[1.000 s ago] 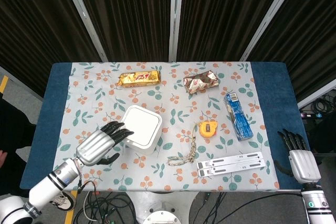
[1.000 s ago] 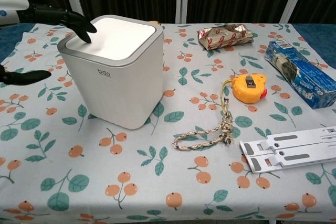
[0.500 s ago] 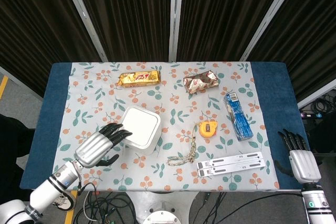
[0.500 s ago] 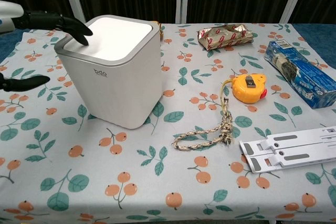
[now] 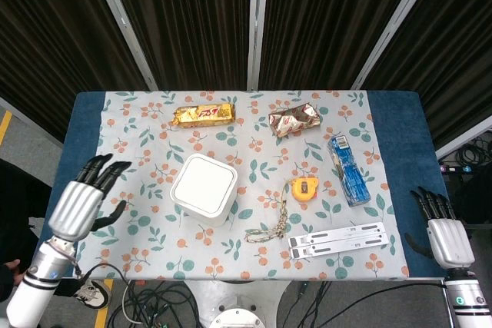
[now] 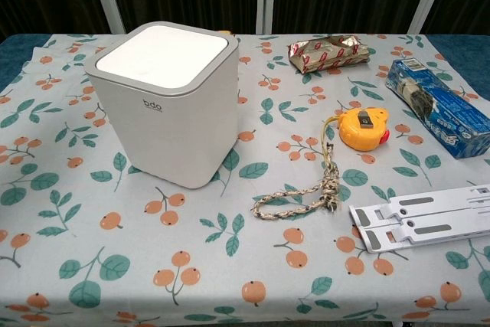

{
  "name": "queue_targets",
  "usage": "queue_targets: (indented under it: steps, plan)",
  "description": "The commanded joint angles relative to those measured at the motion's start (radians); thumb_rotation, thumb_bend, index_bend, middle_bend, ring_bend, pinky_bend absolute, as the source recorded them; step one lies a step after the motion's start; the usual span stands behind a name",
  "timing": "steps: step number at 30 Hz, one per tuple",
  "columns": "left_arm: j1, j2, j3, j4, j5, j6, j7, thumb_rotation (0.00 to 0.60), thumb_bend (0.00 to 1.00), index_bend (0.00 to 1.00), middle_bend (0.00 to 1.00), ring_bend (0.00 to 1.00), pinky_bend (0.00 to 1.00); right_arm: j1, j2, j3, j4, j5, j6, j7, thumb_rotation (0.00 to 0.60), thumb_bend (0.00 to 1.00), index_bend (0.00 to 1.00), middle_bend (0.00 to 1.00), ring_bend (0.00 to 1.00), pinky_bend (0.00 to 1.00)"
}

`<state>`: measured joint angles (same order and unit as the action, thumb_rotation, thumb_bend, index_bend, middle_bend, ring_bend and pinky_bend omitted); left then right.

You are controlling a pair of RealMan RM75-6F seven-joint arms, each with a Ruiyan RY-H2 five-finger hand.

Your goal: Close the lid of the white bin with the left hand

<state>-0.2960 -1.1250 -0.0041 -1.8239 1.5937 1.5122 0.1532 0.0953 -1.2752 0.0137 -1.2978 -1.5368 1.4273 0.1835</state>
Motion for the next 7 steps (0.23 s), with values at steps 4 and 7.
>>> queue_targets:
  steps: [4, 7]
  plan:
    - [0.146, -0.096, 0.054, 0.207, -0.053, 0.105, -0.020, 0.600, 0.38, 0.11, 0.16, 0.05, 0.11, -0.001, 0.006, 0.003, -0.024, -0.010, 0.017, -0.014, 0.600, 0.20, 0.00, 0.00, 0.00, 0.00]
    - [0.169, -0.116, 0.063, 0.264, -0.051, 0.111, -0.017, 0.600, 0.38, 0.11, 0.16, 0.05, 0.11, 0.000, 0.002, -0.004, -0.032, -0.016, 0.010, -0.031, 0.600, 0.20, 0.00, 0.00, 0.00, 0.00]
